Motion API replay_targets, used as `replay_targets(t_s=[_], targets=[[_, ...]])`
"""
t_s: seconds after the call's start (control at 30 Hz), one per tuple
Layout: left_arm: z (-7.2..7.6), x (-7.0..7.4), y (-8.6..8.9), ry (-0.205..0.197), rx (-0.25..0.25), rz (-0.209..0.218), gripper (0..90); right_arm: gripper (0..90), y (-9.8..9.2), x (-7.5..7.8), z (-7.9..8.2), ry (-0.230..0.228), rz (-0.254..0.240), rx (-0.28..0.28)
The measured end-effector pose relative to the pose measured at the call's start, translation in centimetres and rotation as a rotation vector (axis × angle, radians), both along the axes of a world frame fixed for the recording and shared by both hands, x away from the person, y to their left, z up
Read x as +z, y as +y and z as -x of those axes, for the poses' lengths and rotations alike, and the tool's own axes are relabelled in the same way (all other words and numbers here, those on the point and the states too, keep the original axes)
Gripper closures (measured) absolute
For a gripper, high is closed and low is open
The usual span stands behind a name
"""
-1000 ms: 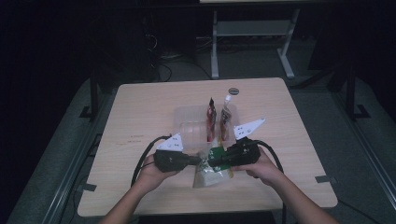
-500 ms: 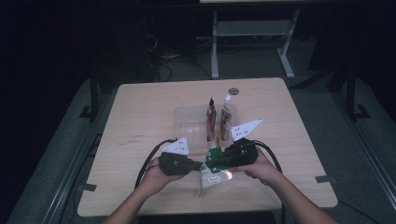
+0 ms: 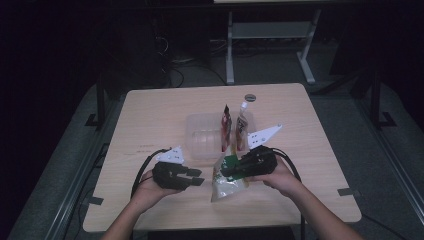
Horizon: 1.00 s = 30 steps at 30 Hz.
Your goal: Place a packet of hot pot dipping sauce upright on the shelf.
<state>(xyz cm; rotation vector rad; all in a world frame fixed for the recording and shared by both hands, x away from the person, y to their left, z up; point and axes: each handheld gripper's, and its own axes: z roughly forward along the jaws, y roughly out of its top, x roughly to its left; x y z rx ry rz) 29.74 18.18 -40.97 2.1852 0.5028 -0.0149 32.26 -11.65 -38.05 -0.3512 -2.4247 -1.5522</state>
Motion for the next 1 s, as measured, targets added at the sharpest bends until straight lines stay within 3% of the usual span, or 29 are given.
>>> replay_targets(t_s=[0.13, 0.4, 0.57, 1.0], targets=[[0.8, -0.7, 1.2, 0.02, 0.027, -0.029, 48.7, 89.9, 0.2, 0.5, -0.4, -0.013, 0.013, -0.01], [1.5, -1.4, 3.3, 0.008, 0.086, -0.052, 32.5, 89.9, 0.8, 2.0, -1.8, -0.039, 0.019, -0.034], [1.2, -1.5, 3.4, -0.015, 0.095, -0.051, 30.0, 89.9, 1.6, 3.5, -3.1, -0.076, 0.018, -0.05], [1.5, -2.1, 3.3, -0.014, 0.067, -0.051, 28.5, 89.9, 3.8, 6.4, -6.2, -0.137, 0.024, -0.104]])
